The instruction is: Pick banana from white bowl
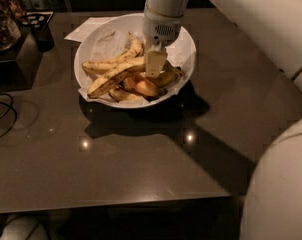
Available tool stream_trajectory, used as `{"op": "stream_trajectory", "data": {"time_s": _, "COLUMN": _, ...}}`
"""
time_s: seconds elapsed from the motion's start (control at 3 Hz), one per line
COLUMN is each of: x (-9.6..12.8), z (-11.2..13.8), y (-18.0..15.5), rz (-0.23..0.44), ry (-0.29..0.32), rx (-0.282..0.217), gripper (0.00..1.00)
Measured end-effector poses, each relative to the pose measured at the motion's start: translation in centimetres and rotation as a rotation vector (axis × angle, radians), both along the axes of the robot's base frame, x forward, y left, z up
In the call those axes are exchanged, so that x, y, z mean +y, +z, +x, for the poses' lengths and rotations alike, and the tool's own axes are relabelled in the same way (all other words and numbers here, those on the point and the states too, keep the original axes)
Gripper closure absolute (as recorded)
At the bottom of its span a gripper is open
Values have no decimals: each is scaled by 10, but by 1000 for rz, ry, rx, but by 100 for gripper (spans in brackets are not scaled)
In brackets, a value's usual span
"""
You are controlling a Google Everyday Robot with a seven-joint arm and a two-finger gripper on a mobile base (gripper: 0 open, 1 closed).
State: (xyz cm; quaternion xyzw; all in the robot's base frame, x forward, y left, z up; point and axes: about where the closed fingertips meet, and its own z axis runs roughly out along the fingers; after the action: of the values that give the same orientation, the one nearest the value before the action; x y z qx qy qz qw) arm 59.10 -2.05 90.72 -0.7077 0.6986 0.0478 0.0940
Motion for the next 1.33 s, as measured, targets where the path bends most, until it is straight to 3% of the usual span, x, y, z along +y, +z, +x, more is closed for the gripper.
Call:
{"op": "stream_trajectory", "data": {"time_s": 0.67, "x": -12, "z": -39, "y": 23, "rz": 104, "ry": -33, "rx": -68, "gripper": 100}}
{"op": "stream_trajectory", "data": {"time_s": 1.0, "x": -14, "z": -40, "y": 24, "rz": 107, "ry": -38, "rx": -70, "gripper": 100}}
{"op": "stream_trajectory", "data": {"time_s": 1.33, "x": -5, "z": -53, "y": 39, "rz": 71, "ry": -65, "rx": -103, "gripper": 100}}
